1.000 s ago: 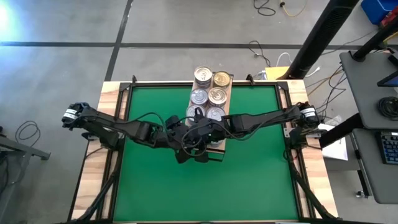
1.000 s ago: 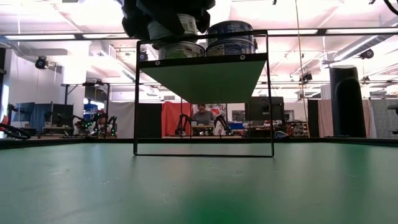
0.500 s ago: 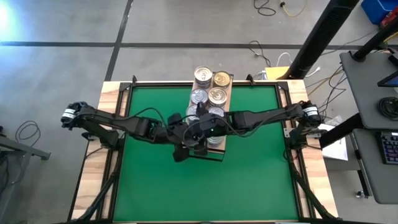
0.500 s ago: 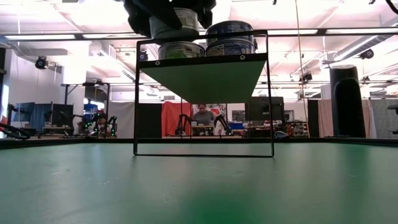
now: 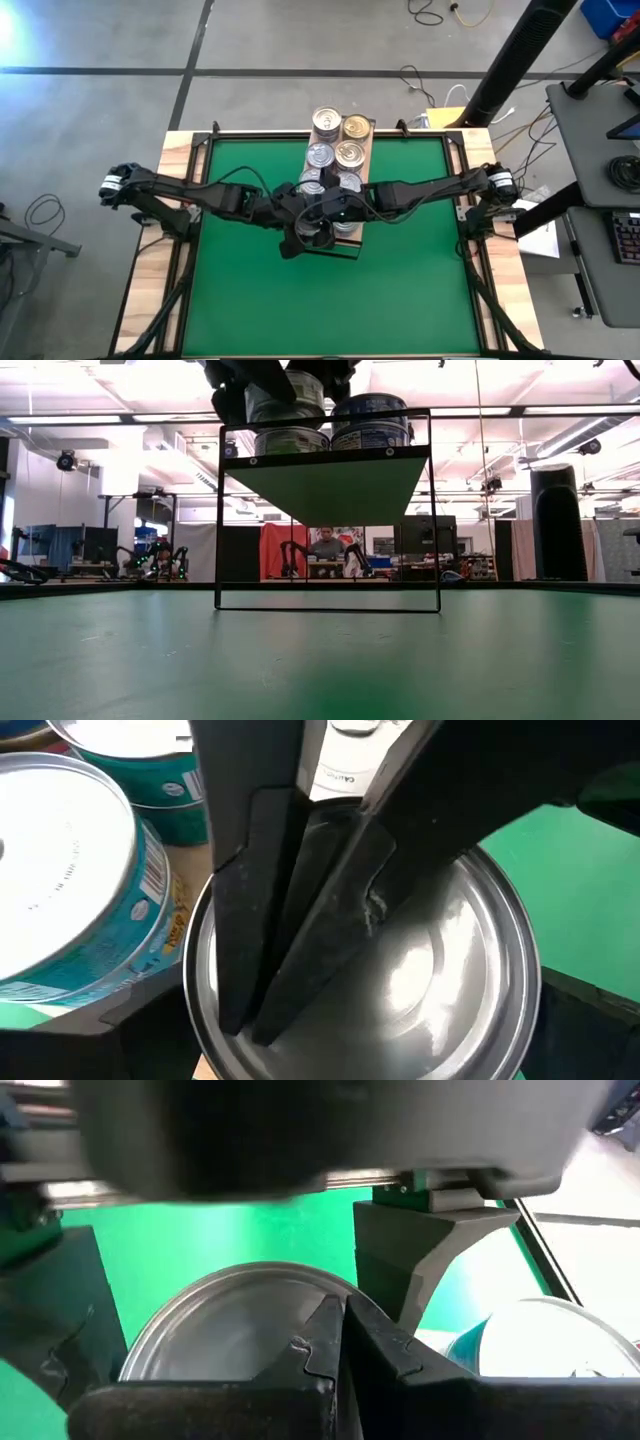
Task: Stack canned seafood by type on shelf
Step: Stack the green tuna can on top of the other green can on the shelf
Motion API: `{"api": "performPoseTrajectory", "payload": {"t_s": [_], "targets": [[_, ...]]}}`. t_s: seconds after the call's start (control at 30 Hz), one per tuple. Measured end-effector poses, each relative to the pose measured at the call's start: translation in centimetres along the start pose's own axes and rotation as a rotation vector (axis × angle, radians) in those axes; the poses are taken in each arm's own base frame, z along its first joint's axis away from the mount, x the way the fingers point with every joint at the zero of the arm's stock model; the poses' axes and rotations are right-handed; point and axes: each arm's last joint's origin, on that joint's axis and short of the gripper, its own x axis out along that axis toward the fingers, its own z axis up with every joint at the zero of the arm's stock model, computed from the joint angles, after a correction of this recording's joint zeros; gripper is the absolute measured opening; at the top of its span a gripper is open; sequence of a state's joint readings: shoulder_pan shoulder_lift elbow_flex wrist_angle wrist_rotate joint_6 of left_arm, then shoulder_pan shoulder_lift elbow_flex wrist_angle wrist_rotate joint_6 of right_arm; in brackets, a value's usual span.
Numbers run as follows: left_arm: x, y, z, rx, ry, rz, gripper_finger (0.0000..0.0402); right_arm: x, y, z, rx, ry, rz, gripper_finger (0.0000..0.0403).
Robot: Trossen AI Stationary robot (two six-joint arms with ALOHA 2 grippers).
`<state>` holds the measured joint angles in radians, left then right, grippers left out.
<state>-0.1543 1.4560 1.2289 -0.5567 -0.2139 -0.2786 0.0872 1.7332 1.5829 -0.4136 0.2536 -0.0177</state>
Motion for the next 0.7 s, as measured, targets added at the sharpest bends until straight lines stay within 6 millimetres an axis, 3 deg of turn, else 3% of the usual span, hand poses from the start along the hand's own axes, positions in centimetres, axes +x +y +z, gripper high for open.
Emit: {"api": "performPoseTrajectory", "payload": {"t_s": [0.7], "targets": [[1.4,0.8,-0.3,0.015,0.052,0.047,0.0399,0.1,0.0,-0.5,-0.034,0.047,0.000,0.0013]]}}
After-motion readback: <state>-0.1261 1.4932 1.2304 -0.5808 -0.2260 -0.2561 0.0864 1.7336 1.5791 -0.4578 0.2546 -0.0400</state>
